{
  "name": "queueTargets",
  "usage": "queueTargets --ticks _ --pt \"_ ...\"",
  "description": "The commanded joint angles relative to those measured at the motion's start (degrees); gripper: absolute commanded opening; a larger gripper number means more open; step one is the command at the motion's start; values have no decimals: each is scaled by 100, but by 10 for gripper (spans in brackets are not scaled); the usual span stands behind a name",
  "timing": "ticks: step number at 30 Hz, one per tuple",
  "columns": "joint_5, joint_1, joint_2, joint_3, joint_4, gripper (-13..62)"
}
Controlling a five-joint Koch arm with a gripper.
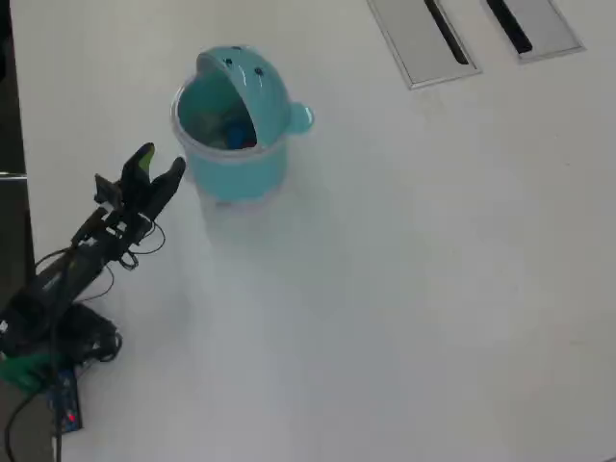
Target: Grasp RGB lego blocks and put them in the bin one by one.
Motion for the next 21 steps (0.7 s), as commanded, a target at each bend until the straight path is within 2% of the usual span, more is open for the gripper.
queueTargets --ticks 1,9,14,21 --pt "105 0 325 -35 -378 299" --pt "448 141 1107 659 -211 301" --pt "976 756 1178 905 -299 330" --pt "1731 1591 1187 1213 -510 332"
